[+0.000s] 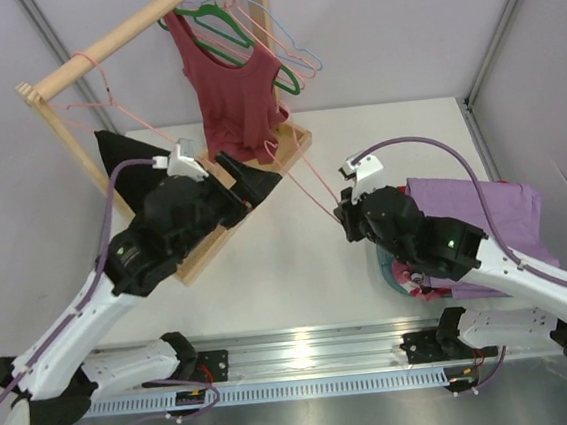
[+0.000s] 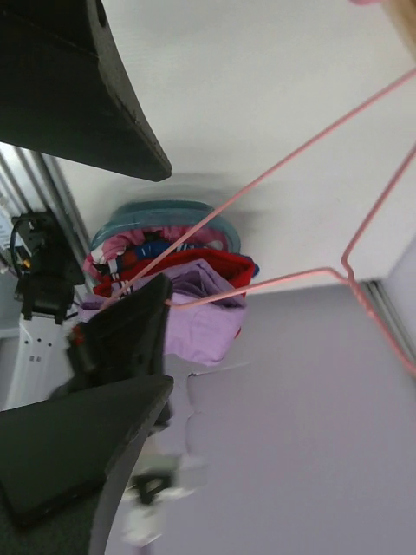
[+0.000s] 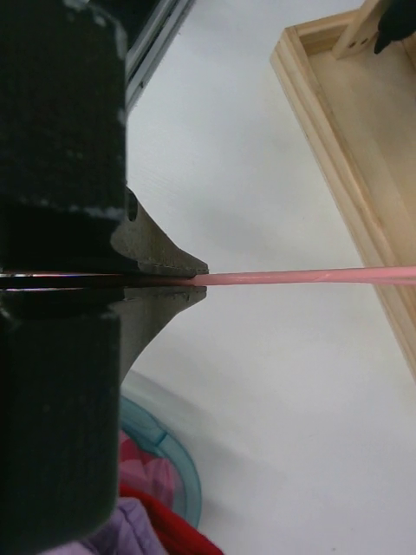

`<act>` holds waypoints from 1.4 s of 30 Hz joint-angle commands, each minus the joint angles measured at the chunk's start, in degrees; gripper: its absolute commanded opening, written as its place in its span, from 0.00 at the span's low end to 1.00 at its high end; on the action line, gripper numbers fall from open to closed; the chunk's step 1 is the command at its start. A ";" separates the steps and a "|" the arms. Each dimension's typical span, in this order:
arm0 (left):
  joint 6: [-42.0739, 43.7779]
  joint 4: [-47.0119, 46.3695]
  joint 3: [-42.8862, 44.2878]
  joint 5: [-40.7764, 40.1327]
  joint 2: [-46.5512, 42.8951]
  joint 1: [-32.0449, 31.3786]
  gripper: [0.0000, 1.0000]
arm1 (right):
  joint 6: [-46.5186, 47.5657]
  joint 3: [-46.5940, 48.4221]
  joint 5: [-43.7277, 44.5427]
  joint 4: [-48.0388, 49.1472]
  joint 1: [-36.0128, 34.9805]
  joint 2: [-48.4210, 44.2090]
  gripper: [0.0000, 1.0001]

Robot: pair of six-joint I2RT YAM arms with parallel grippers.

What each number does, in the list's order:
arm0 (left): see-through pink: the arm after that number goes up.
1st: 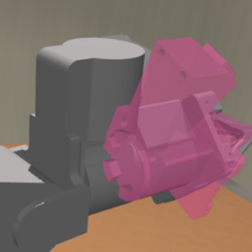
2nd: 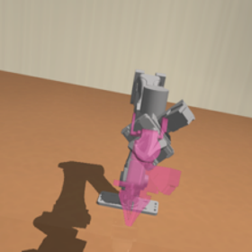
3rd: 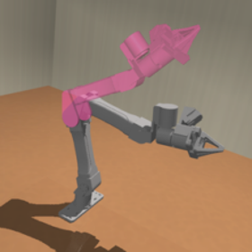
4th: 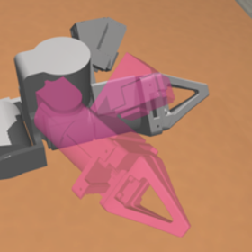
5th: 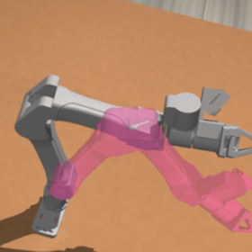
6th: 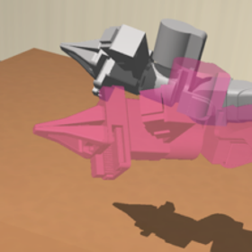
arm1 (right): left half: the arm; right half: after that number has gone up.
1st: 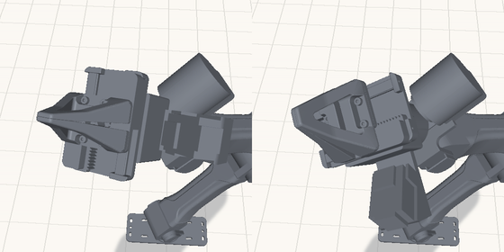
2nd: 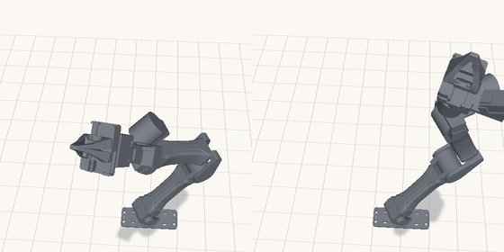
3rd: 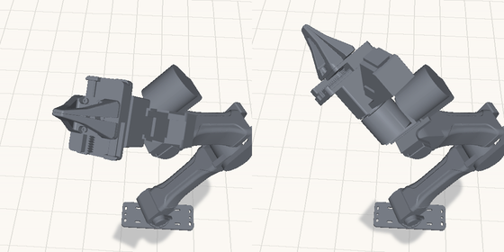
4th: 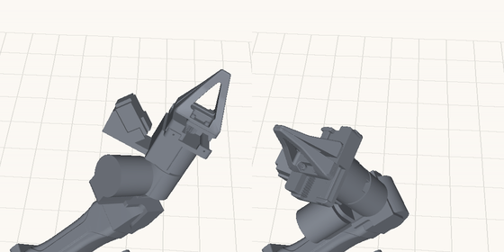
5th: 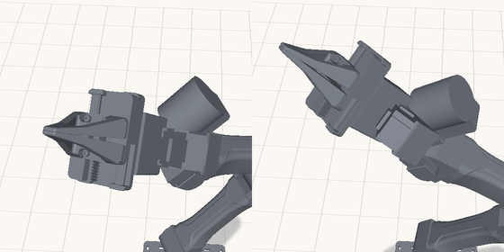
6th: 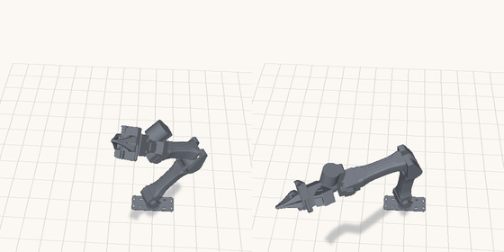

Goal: Remove the trousers from the hanger

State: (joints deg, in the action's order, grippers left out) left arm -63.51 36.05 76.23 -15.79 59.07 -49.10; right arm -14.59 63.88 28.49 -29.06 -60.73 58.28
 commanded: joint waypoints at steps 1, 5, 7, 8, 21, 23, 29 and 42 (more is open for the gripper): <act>14.62 -7.83 -3.87 4.88 -7.53 0.15 1.00 | -2.19 3.01 -4.75 -4.94 4.56 -2.64 0.00; 19.73 -7.76 -6.26 1.56 -12.57 0.15 1.00 | -2.11 2.83 -7.92 -8.90 8.43 -5.54 0.00; 22.63 -5.74 -5.22 -0.19 -13.27 0.15 0.99 | -0.72 2.66 -9.06 -10.92 12.20 -7.64 0.00; 24.72 -5.21 -5.04 -0.29 -13.36 0.15 1.00 | 0.08 2.66 -9.94 -11.28 13.95 -8.44 0.00; 31.25 -0.11 -4.95 9.73 -9.24 0.15 0.99 | 18.44 8.10 -52.66 -1.27 49.74 -4.68 0.00; 32.04 0.16 -5.21 9.47 -9.32 0.15 0.99 | 20.82 10.90 -52.74 -0.39 49.92 -3.01 0.00; 34.23 1.47 -4.77 7.80 -8.80 0.15 1.00 | 24.43 18.47 -64.08 -2.22 51.94 5.25 0.00; 35.99 2.27 -4.24 6.48 -7.92 0.15 0.99 | 24.87 21.81 -63.91 0.14 52.12 10.80 0.00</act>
State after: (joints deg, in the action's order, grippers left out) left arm -29.45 38.20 70.91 -8.82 50.92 -49.10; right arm 9.15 82.43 -34.20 -32.45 -8.86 67.31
